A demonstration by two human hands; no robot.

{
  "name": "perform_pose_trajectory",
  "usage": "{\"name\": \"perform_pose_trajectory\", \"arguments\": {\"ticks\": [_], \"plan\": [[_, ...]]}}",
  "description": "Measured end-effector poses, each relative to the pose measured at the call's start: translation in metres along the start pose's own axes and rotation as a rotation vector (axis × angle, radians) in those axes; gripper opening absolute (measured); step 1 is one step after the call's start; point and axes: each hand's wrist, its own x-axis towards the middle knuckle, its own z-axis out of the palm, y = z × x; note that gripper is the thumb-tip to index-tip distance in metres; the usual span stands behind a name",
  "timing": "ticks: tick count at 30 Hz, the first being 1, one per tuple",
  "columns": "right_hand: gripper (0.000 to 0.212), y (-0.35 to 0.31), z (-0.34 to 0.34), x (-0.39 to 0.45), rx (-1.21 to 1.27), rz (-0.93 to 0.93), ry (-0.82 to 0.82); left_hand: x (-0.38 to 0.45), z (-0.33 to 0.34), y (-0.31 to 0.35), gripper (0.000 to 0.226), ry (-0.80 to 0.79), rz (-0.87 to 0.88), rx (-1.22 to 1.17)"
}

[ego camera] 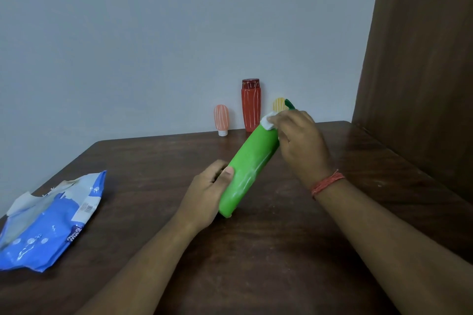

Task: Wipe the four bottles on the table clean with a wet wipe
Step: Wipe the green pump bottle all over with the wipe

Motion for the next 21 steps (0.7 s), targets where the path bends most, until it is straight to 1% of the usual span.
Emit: {"name": "perform_pose_trajectory", "arguments": {"ticks": [2,3,5,6,7,8,11,12,13,15,16,17,19,20,21], "plan": [[0.034,-0.002,0.0,-0.001,-0.005,0.042,-0.001,0.0,0.001,-0.003,0.045,0.02,0.029,0.043],[0.035,-0.007,0.002,-0.003,0.001,0.007,-0.048,0.001,0.001,-0.004,0.045,0.032,0.027,0.036],[0.034,-0.021,0.009,-0.012,0.044,-0.13,-0.177,0.002,0.0,-0.006,0.045,0.058,0.006,0.001],[0.032,-0.025,0.011,-0.014,0.062,-0.179,-0.214,0.002,0.0,-0.007,0.045,0.067,0.001,-0.009],[0.031,-0.026,0.012,-0.013,0.068,-0.187,-0.219,0.002,-0.001,-0.006,0.045,0.071,0.005,-0.007],[0.031,-0.024,0.013,-0.011,0.06,-0.152,-0.195,0.002,0.0,-0.005,0.046,0.075,0.016,0.007],[0.034,-0.016,0.012,-0.007,-0.004,0.033,-0.105,0.0,0.002,-0.003,0.05,0.088,0.074,0.059],[0.035,-0.018,0.012,-0.009,0.003,0.03,-0.115,0.0,0.003,-0.003,0.051,0.094,0.085,0.065],[0.034,-0.021,0.012,-0.012,0.029,-0.02,-0.149,-0.001,0.003,-0.003,0.054,0.104,0.089,0.056],[0.032,-0.033,0.013,-0.019,0.085,-0.174,-0.255,-0.001,0.003,-0.004,0.065,0.135,0.068,0.037],[0.031,-0.036,0.014,-0.02,0.091,-0.223,-0.28,0.0,0.003,-0.005,0.072,0.149,0.058,0.043],[0.03,-0.037,0.015,-0.018,0.086,-0.221,-0.272,0.0,0.003,-0.007,0.078,0.154,0.057,0.06],[0.032,-0.034,0.016,-0.013,0.057,-0.103,-0.189,0.001,0.003,-0.008,0.087,0.131,0.07,0.08],[0.033,-0.034,0.017,-0.012,0.051,-0.057,-0.167,0.001,0.004,-0.007,0.088,0.122,0.073,0.076],[0.033,-0.037,0.017,-0.014,0.064,-0.055,-0.178,0.001,0.004,-0.008,0.086,0.126,0.068,0.069]]}}
